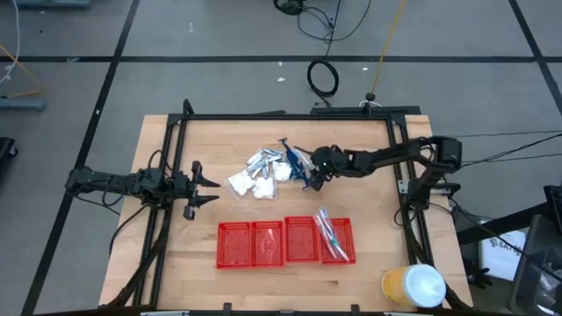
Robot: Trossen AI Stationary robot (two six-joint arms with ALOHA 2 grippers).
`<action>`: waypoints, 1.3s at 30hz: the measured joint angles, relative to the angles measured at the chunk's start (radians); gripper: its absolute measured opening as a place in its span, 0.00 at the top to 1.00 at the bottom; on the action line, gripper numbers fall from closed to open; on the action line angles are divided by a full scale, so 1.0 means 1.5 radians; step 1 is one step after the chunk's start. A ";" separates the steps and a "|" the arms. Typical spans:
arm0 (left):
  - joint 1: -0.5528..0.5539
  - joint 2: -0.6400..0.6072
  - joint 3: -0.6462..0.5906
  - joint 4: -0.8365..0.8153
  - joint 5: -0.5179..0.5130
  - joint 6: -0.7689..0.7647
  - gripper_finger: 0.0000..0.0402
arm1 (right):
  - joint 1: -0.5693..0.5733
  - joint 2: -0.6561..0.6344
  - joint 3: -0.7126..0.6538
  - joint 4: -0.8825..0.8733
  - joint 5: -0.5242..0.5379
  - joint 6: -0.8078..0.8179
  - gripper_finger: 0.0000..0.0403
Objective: Pick & Place Travel size toiletries
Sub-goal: Put the blue toothbrush into the right red bin
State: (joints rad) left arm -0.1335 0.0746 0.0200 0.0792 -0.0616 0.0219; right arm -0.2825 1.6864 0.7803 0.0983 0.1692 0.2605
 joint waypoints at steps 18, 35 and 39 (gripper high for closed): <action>0.000 0.000 0.000 0.000 0.000 0.000 0.59 | 0.009 -0.056 -0.001 -0.017 0.035 -0.081 0.96; 0.000 0.000 0.000 0.000 0.000 0.000 0.59 | 0.458 -0.359 0.000 -0.335 0.316 0.283 0.98; 0.000 0.000 0.000 0.000 0.000 0.000 0.59 | 0.599 -0.319 0.000 -0.322 0.380 0.452 0.98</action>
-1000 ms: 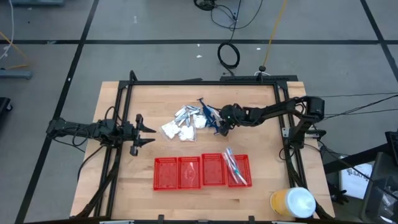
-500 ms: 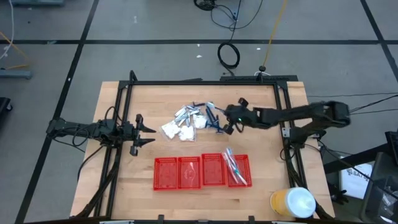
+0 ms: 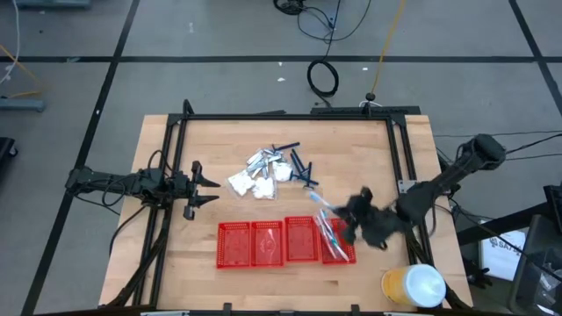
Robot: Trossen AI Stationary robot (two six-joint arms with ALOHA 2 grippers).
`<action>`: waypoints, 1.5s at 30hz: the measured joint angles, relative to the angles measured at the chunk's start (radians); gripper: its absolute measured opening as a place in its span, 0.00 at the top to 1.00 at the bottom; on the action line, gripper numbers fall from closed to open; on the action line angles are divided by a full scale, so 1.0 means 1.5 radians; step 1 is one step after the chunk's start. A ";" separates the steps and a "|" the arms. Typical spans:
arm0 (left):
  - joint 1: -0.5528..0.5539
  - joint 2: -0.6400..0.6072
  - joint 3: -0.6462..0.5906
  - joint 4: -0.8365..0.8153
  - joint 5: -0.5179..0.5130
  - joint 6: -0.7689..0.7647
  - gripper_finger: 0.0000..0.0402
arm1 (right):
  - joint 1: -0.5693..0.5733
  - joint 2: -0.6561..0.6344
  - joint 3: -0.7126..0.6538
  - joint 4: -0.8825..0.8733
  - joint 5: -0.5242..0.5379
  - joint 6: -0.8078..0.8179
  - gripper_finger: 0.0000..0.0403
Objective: Pick & Place Travel size toiletries
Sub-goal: Put the blue toothbrush into the right red bin
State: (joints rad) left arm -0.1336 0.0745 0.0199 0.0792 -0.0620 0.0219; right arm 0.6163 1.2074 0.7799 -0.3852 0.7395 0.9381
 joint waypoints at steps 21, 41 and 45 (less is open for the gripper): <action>0.000 0.000 0.000 0.000 0.000 0.000 0.59 | 0.193 0.260 0.000 0.189 0.113 0.329 0.90; 0.000 0.000 0.000 0.000 0.000 0.000 0.59 | 0.175 0.259 0.000 0.184 0.100 0.249 0.54; 0.000 0.000 0.000 0.000 0.000 0.000 0.59 | 0.160 0.250 0.000 0.185 0.100 0.183 0.54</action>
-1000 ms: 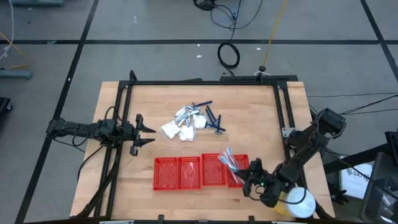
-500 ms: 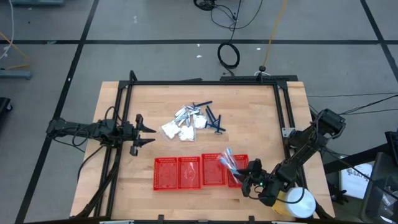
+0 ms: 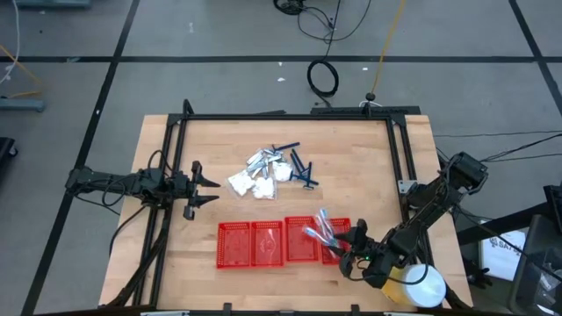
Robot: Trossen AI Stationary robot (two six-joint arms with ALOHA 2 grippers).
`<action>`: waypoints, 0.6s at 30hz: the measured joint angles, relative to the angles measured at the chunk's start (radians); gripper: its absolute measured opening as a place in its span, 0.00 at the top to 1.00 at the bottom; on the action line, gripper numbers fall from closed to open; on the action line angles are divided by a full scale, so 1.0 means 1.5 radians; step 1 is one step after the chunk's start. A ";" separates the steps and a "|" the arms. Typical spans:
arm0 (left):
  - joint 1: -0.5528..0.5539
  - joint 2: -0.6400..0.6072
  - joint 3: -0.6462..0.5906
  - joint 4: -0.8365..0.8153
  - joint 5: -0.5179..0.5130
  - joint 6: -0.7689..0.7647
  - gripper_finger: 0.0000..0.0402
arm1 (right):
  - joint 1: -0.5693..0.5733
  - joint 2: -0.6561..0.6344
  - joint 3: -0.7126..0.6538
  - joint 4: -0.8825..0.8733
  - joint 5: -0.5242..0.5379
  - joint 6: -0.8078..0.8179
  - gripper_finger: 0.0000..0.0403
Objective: Pick & Place Travel size toiletries
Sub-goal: Put the blue toothbrush into the right red bin
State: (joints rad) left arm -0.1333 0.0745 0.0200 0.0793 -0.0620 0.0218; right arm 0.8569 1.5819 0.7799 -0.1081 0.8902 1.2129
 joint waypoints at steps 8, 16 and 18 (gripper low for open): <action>0.000 0.000 0.000 0.000 0.000 0.000 0.59 | -0.058 -0.039 0.001 0.097 -0.012 -0.302 0.64; 0.000 0.000 0.000 0.000 0.000 0.000 0.59 | -0.178 -0.011 0.113 0.100 -0.252 -0.631 0.87; 0.000 0.000 0.000 0.000 0.000 0.000 0.59 | -0.202 0.005 0.153 0.049 -0.288 -0.672 0.96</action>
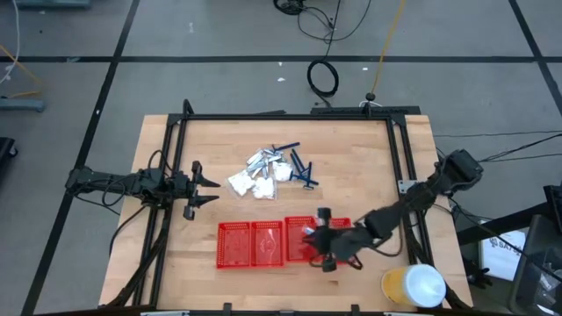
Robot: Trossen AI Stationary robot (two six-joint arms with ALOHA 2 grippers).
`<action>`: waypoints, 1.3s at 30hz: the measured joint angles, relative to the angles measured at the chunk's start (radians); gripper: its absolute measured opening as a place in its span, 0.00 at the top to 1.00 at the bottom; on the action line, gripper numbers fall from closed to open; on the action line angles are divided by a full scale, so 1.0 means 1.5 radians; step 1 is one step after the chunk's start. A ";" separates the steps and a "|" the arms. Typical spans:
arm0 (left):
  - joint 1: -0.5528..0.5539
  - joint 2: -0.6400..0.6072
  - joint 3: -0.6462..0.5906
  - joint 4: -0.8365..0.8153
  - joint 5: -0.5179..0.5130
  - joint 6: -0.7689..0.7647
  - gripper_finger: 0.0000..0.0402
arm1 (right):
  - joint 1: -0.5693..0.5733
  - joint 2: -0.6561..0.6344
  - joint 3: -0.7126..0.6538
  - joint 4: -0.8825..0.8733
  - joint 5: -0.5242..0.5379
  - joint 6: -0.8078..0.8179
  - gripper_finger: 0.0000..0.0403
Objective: Pick & Place Travel size toiletries
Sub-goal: Put the blue toothbrush into the right red bin
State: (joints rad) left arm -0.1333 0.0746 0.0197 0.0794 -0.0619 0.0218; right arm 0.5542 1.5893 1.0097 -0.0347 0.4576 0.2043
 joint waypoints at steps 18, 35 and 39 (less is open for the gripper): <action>0.000 0.000 0.000 0.000 0.000 0.000 0.59 | -0.089 0.118 0.114 -0.185 -0.146 -0.065 1.00; 0.000 0.000 0.000 0.000 0.000 0.000 0.59 | -0.048 0.009 0.114 -0.358 -0.013 0.093 1.00; 0.000 0.000 0.000 0.000 0.000 0.000 0.59 | -0.045 0.000 0.114 -0.295 -0.079 0.139 0.99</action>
State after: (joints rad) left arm -0.1333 0.0746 0.0200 0.0792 -0.0620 0.0219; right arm 0.4862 1.5895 1.1809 -0.4768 0.3392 0.4122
